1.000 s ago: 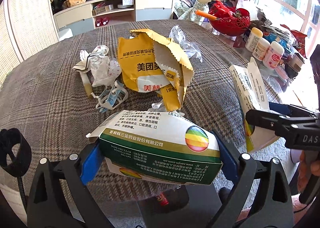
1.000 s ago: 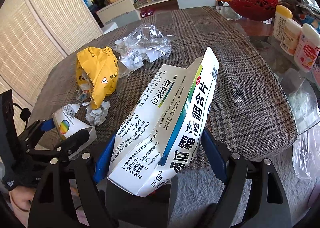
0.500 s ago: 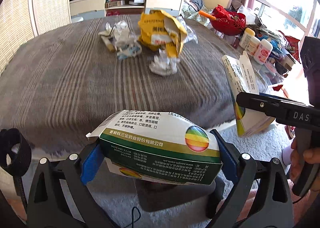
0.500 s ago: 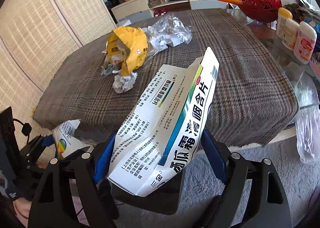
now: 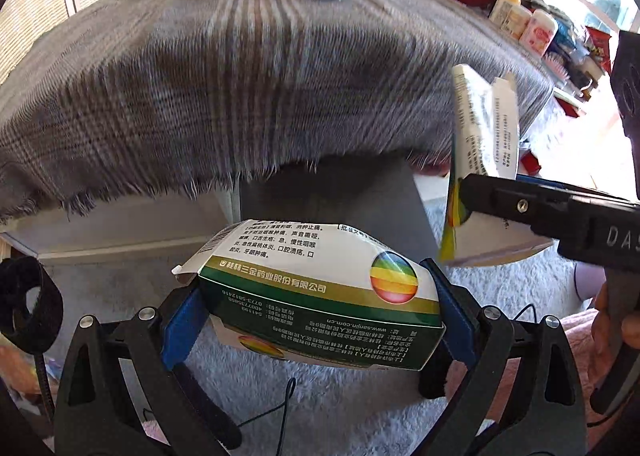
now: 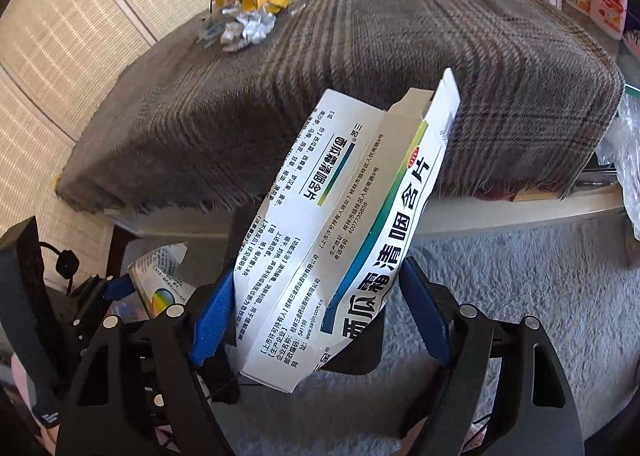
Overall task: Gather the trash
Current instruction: 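Lower both boxes over the bin and open both tools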
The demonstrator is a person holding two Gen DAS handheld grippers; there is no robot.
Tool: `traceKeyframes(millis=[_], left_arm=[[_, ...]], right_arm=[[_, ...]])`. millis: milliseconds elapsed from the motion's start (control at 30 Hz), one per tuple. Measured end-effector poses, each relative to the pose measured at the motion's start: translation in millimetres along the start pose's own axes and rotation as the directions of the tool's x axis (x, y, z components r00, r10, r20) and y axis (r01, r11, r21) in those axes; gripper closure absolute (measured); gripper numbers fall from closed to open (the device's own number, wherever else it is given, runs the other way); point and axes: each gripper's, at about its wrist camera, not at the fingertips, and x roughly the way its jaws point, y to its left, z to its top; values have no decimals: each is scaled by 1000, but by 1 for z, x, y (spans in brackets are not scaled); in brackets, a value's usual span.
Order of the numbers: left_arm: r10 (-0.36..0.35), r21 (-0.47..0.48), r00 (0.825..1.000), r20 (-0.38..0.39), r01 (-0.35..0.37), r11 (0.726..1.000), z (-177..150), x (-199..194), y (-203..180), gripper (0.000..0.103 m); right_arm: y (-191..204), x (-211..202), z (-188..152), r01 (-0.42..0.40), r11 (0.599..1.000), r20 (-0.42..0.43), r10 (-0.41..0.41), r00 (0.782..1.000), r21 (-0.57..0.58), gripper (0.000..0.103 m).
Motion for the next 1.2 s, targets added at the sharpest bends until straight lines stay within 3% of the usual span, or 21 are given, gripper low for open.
traceKeyframes(millis=[300, 567, 700, 933, 1200], left_arm=[[21, 15, 997, -71, -20, 1000, -11, 27, 5, 10], [-4, -29, 995, -96, 1, 1000, -9, 37, 11, 8], [-5, -35, 995, -104, 1, 999, -8, 38, 10, 8], [-27, -26, 993, -115, 24, 999, -10, 43, 3, 8], [-2, 7, 997, -79, 3, 1000, -8, 39, -2, 8]], right_arm=[[2, 30, 0, 7, 1000, -75, -5, 997, 24, 23], [2, 33, 3, 20, 999, -85, -16, 996, 40, 21], [-1, 32, 6, 27, 999, -76, -23, 997, 46, 13], [-1, 30, 7, 22, 998, -74, -18, 997, 55, 13], [7, 32, 5, -90, 995, -125, 95, 988, 47, 13]])
